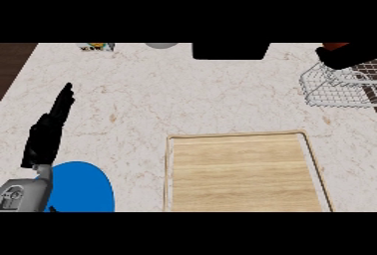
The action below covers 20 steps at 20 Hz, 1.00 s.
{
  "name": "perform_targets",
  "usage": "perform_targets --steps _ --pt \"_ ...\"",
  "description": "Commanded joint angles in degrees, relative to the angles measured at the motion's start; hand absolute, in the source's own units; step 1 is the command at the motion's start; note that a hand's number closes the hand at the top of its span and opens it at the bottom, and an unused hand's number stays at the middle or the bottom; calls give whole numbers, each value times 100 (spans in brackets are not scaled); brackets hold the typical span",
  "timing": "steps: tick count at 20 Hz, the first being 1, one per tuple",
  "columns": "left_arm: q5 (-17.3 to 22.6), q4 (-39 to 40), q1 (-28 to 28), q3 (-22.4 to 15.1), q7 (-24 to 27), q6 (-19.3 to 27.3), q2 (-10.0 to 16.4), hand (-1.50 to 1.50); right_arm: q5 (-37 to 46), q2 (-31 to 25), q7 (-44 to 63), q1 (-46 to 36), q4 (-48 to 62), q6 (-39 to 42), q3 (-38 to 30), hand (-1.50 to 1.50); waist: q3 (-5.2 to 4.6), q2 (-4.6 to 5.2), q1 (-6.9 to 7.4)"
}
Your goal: Pick the bell pepper from the tray and place it in the tiered basket
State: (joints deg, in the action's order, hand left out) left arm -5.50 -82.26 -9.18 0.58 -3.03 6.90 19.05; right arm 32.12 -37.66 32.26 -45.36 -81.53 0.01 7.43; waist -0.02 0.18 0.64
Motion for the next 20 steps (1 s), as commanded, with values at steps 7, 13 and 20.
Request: perform_targets --steps 7,13,20 --pt "-247 -643 -20 -315 -631 98 -242 0 1483 -445 -852 -699 2253 -389 94 150 5 10 106" --pt "-380 2 -162 -115 -111 136 -290 0 1398 -622 -2453 -795 3613 -680 -381 150 3 25 47" --pt "-157 -120 100 93 12 -169 -164 0 1110 -485 -3561 -1089 4789 -613 -809 150 6 26 91"
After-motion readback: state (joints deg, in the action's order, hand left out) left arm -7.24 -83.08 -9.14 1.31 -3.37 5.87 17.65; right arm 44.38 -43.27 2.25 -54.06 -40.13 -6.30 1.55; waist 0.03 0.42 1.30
